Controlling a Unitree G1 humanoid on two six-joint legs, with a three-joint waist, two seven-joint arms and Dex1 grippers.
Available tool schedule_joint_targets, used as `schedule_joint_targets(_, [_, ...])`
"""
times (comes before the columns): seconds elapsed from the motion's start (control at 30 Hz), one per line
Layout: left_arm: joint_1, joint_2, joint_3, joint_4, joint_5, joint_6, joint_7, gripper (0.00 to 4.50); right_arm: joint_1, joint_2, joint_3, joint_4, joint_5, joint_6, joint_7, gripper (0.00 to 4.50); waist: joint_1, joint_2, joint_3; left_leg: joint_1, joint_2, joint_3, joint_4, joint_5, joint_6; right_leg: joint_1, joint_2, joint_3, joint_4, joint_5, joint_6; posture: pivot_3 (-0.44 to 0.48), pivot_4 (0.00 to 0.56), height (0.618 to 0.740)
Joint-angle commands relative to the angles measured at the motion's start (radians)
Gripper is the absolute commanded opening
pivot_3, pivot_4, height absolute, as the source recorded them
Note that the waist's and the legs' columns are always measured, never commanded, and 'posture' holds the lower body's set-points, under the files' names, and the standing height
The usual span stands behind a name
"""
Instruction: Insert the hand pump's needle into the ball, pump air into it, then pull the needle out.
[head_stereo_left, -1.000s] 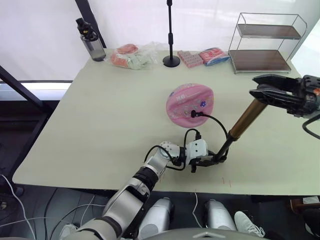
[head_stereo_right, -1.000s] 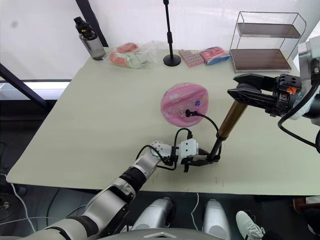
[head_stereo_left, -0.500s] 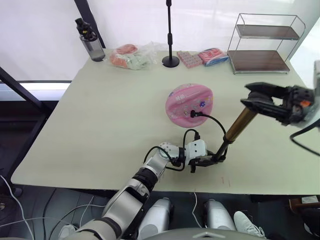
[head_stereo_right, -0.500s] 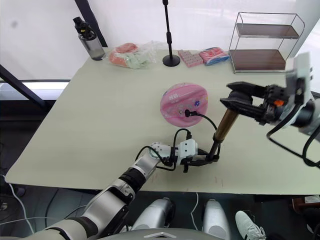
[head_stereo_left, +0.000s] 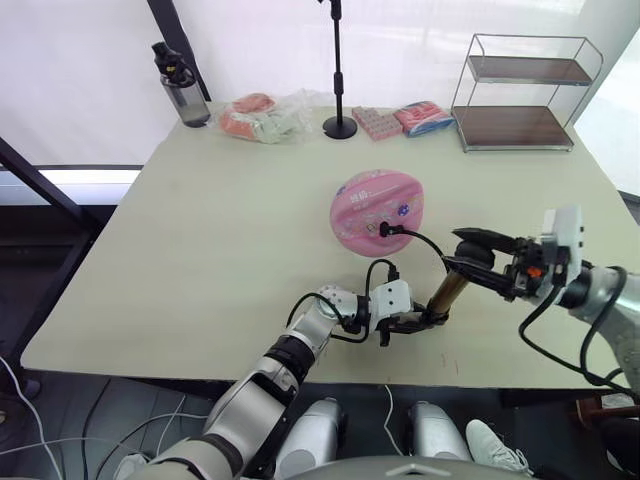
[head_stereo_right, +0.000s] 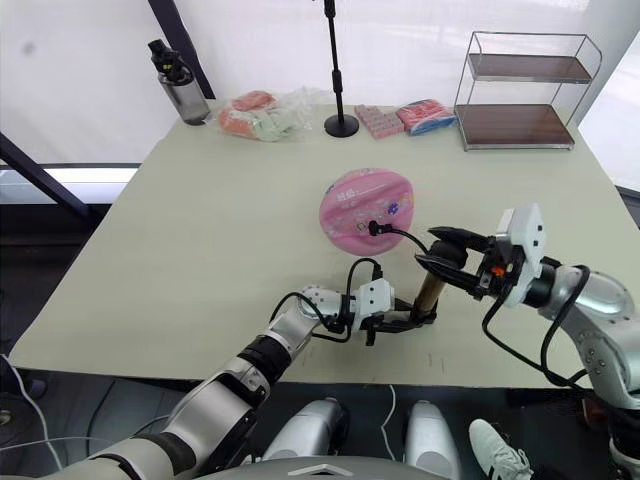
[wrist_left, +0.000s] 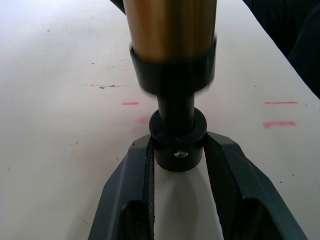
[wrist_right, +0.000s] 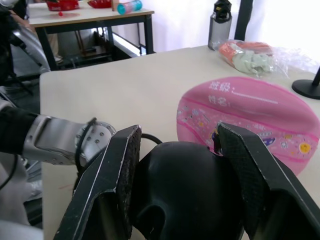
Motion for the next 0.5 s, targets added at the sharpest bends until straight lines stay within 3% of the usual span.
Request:
schedule_joint_targets(0.03, [0.028, 0.024, -0.029, 0.06, 0.059, 0.038, -0.002, 1.08, 0.035, 0.024, 0.045, 0.087, -0.1, -0.048, -0.005, 2.02, 0.0, 0.0, 0.0, 0.0, 0.0, 0.0, 0.0, 0.0, 0.0, 0.0, 0.0, 0.0, 0.0, 0.0, 0.0, 0.0, 0.15, 0.736])
schedule_joint_targets(0.17, [0.028, 0.024, -0.024, 0.061, 0.054, 0.043, -0.001, 1.08, 0.035, 0.019, 0.027, 0.068, -0.08, -0.039, 0.007, 2.02, 0.0, 0.0, 0.0, 0.0, 0.0, 0.0, 0.0, 0.0, 0.0, 0.0, 0.0, 0.0, 0.0, 0.0, 0.0, 0.0, 0.15, 0.736])
schedule_joint_targets(0.5, [0.042, 0.019, -0.024, 0.049, 0.048, 0.048, -0.025, 1.08, -0.066, -0.115, -0.173, -0.028, 0.169, 0.162, 0.007, 2.02, 0.002, 0.004, 0.002, -0.003, 0.0, -0.001, 0.0, 0.0, 0.0, -0.002, 0.0, 0.0, -0.001, 0.0, 0.0, 0.0, 0.15, 0.736])
